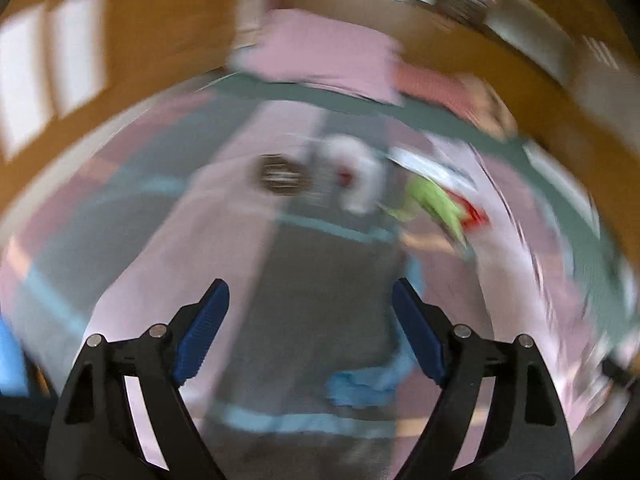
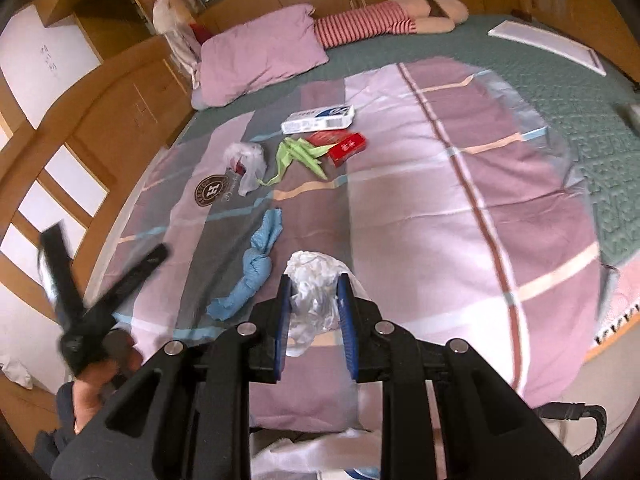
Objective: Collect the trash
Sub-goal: 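Grasp the blue cloth with the left tool while the right tool holds the tissue, then carry the cloth and tissue over the basket and open both tools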
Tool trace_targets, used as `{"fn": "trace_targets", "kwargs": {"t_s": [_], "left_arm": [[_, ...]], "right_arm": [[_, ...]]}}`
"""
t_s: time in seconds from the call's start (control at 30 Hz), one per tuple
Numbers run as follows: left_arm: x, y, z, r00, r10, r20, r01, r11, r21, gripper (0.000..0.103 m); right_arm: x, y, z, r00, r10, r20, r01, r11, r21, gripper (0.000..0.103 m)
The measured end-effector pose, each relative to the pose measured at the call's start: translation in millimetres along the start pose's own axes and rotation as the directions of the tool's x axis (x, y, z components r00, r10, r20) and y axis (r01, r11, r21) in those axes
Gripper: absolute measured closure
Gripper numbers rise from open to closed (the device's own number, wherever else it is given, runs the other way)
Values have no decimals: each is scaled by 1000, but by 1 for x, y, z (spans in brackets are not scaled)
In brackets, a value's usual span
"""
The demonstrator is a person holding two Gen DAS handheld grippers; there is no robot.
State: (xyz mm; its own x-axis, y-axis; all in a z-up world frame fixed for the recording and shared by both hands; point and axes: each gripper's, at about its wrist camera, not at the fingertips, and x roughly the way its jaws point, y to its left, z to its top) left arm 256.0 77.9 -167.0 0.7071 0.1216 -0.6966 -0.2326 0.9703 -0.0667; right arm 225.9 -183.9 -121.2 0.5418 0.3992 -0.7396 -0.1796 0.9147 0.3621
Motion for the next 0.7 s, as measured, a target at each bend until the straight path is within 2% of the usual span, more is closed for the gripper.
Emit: {"fn": "trace_targets", "kwargs": {"t_s": [0.07, 0.23, 0.27, 0.3, 0.33, 0.43, 0.47, 0.5, 0.6, 0.7], "left_arm": [[21, -35, -4, 997, -34, -76, 44, 989, 141, 18], [67, -67, -22, 968, 21, -251, 48, 963, 263, 18], [70, -67, -25, 964, 20, -266, 52, 964, 260, 20], [73, -64, -26, 958, -5, -288, 76, 969, 235, 31], [73, -62, -25, 954, -22, -299, 90, 972, 215, 38], [73, -53, -24, 954, -48, -295, 103, 979, 175, 59], [71, -51, -24, 956, -47, -291, 102, 979, 176, 74], [68, -49, -23, 958, -44, -283, 98, 979, 181, 80], [62, -44, -23, 965, -45, -257, 88, 983, 160, 83], [46, -31, -17, 972, -97, -213, 117, 989, 87, 83]], "right_arm": [[-6, -4, -6, 1000, -1, -2, 1, 1000, 10, 79], [-12, -9, -16, 999, -38, -12, 38, 999, -4, 79], [-12, -9, -18, 999, -39, -16, 39, 999, -5, 79], [-12, -10, -20, 999, -39, -19, 38, 999, -5, 79], [-12, -10, -21, 999, -39, -23, 39, 999, -5, 79], [-13, -8, -26, 999, -36, -26, 36, 999, -1, 79], [-14, -7, -28, 999, -32, -27, 32, 999, -1, 79], [-15, -5, -29, 999, -35, -28, 35, 999, -4, 79], [-20, 3, -31, 999, -47, -21, 47, 999, -28, 79], [-27, 7, -33, 999, -40, -9, 40, 998, -38, 79]]}}
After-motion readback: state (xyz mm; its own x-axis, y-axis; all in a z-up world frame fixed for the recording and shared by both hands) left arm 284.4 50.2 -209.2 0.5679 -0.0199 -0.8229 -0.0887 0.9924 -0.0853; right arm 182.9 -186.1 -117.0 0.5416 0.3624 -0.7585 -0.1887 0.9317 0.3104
